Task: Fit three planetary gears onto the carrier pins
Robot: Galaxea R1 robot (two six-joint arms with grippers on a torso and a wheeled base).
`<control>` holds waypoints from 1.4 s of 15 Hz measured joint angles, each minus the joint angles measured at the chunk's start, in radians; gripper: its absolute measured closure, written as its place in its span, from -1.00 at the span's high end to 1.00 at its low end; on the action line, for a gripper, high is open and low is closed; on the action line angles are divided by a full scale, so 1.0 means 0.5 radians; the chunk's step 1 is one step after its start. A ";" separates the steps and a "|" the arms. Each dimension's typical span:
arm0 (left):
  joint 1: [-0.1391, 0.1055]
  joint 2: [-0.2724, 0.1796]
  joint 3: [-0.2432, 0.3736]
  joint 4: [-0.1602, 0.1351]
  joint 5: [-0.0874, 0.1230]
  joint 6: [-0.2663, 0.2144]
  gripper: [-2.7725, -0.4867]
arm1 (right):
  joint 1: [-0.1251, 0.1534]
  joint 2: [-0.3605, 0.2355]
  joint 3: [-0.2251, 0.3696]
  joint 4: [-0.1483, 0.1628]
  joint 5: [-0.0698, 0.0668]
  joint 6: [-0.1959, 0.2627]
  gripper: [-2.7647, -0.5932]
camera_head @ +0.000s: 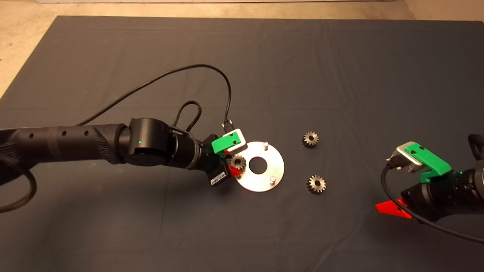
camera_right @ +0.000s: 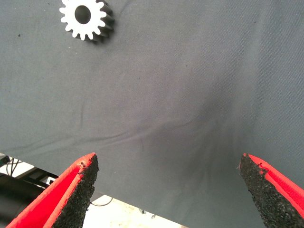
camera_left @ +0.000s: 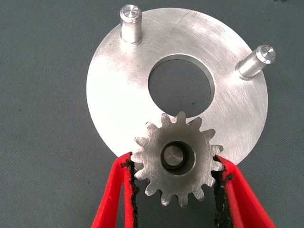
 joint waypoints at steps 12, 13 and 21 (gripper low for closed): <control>-0.001 -0.005 0.000 -0.001 -0.013 0.000 -0.49 | 0.000 0.001 0.000 0.000 0.000 0.000 0.49; -0.001 -0.016 0.005 -0.001 -0.011 0.000 -0.39 | 0.000 0.000 0.000 0.000 0.000 0.000 0.49; -0.149 -0.348 0.364 -0.198 0.591 -0.132 -0.26 | 0.000 0.019 0.000 0.003 -0.002 -0.006 0.49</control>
